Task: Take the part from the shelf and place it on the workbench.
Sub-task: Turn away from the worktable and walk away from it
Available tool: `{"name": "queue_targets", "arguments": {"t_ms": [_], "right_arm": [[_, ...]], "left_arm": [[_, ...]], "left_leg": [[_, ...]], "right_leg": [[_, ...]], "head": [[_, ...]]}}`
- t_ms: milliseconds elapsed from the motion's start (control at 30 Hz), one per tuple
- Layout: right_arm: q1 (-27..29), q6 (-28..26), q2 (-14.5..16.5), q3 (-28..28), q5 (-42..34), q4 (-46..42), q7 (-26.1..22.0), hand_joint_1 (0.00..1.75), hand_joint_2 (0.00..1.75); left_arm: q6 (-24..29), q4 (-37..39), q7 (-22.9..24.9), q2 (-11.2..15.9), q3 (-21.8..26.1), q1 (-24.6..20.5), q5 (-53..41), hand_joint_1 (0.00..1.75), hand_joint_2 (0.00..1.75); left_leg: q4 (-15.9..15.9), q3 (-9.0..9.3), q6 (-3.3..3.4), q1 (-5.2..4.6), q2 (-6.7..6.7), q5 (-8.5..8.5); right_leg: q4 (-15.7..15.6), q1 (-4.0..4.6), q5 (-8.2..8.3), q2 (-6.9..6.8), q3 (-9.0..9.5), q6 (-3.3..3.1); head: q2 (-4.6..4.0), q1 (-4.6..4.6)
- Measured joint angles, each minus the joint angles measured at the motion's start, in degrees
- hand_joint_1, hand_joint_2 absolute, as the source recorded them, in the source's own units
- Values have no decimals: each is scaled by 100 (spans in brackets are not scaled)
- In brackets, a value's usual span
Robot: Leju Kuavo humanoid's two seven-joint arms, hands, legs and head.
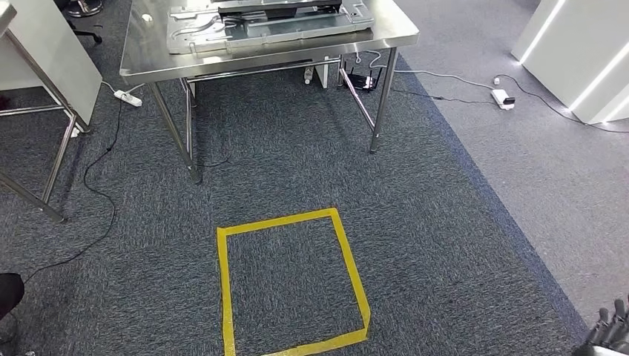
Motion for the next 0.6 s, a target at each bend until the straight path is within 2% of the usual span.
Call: {"name": "queue_targets", "arguments": {"t_ms": [33, 67, 133, 167, 200, 267, 300, 333, 367, 400, 433, 500, 533, 600], "right_arm": [[-25, 13, 33, -143, -29, 59, -5, 0, 0], [-44, 5, 60, -260, -58, 120, 4, 0, 0], [-94, -25, 104, -480, -137, 269, 44, 0, 0], [-142, 6, 125, -635, -185, 380, 61, 0, 0], [-200, 73, 146, -816, -231, 506, 65, 0, 0], [-308, 225, 186, -1195, -291, 782, 61, 0, 0], [-359, 253, 200, -1365, -273, 932, 69, 0, 0], [-423, 252, 215, -1539, -179, 1113, 84, 0, 0], [-503, 253, 224, -1731, 12, 1335, 87, 0, 0], [-598, 272, 231, -1945, 282, 1588, 65, 0, 0], [-694, 309, 236, -2172, 579, 1851, 20, 0, 0], [-848, 398, 238, -2567, 977, 2293, -87, 0, 0], [-906, 420, 238, -2723, 1058, 2458, -120, 0, 0], [-983, 446, 239, -2977, 1130, 2700, -145, 0, 0]], "left_arm": [[0, 0, 0, -7, 5, -3, -2, 0, 0], [-1, 0, 1, -9, 16, -9, -5, 0, 0], [-1, 0, 4, -10, 43, -21, -11, 0, 0], [-1, 0, 5, -11, 60, -24, -15, 0, 0], [0, 0, 6, -11, 72, -25, -19, 0, 0], [0, 0, 7, -13, 88, -22, -36, 0, 0], [0, 0, 7, -13, 90, -17, -46, 0, 0], [1, 0, 9, -14, 90, -12, -55, 0, 0], [2, 0, 11, -14, 92, -7, -58, 0, 0], [5, 0, 14, -13, 93, -4, -58, 0, 0], [8, 0, 16, -13, 95, -3, -58, 0, 0], [13, 0, 18, -14, 99, -7, -58, 0, 0], [15, 0, 18, -14, 102, -11, -60, 0, 0], [17, 0, 17, -15, 105, -21, -61, 0, 0]], "left_leg": [[8, -4, -27, -11, 16, 1], [8, -8, -57, -19, 35, 6], [25, -13, -122, -18, 49, -14], [112, -51, -154, -15, 29, -95], [314, -137, -186, -8, -2, -246], [1027, -446, -229, 18, -56, -663], [1389, -597, -245, 30, -63, -816], [1601, -680, -256, 39, -63, -864], [1593, -656, -260, 46, -64, -794], [1353, -521, -255, 52, -68, -628], [937, -305, -241, 57, -92, -416], [217, 42, -204, 48, -166, -168], [42, 111, -185, 38, -195, -133], [-2, 98, -137, 21, -188, -121]], "right_leg": [[-150, 19, 21, -23, 63, -26], [-168, 33, 22, -13, 54, -41], [-201, 4, 62, 32, 39, -92], [-222, -15, 88, 46, 33, -128], [-242, -35, 115, 54, 22, -164], [-244, -37, 145, 65, -19, -202], [-240, -35, 155, 76, -38, -204], [-234, -34, 162, 94, -53, -200], [-226, -35, 169, 119, -63, -194], [-214, -37, 173, 146, -68, -186], [-199, -38, 174, 172, -72, -178], [-160, -26, 174, 209, -93, -137], [-147, -22, 179, 219, -107, -106], [-152, -23, 202, 237, -123, -32]], "head": [[0, -2], [0, -2], [0, -3], [0, -6], [0, -9], [0, -16], [0, -15], [0, -16], [0, -16], [0, -16], [0, -16], [0, -14], [0, -12], [0, -9]]}}
